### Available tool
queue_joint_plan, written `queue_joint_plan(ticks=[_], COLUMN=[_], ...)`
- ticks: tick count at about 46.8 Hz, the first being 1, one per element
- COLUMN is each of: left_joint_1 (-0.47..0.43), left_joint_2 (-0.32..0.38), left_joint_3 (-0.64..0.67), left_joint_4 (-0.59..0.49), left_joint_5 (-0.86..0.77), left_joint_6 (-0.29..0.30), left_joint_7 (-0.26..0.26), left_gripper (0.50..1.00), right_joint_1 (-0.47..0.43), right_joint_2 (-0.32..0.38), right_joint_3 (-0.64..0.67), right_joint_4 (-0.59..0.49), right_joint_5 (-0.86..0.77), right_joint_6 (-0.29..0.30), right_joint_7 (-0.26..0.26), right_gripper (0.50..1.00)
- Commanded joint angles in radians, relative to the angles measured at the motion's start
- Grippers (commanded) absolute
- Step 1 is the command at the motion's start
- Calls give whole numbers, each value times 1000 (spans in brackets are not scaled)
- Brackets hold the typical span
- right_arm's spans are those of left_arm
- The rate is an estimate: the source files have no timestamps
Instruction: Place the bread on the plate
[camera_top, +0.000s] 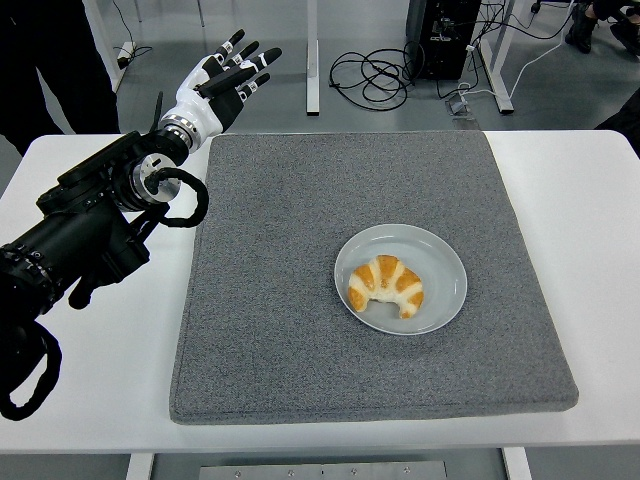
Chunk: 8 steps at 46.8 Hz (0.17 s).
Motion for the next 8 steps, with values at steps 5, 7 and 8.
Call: queue_joint_plan(ticks=[5,7,8], left_joint_1=[22,24,25], left_joint_2=[0,0,0], left_joint_3=[2,2,2], left_joint_4=[-1,0,0], left_joint_5=[0,0,0], left_joint_6=[0,0,0], left_joint_7=[1,1,-1], left_gripper=[980,980,980], right_joint_1=[0,0,0], right_joint_2=[0,0,0], right_joint_3=[-1,-1,-1], right_joint_4=[1,1,1], right_joint_5=[1,1,-1], right_joint_6=[-2,-2,-2], right_joint_7=[0,0,0], right_gripper=[1000,1000,1000])
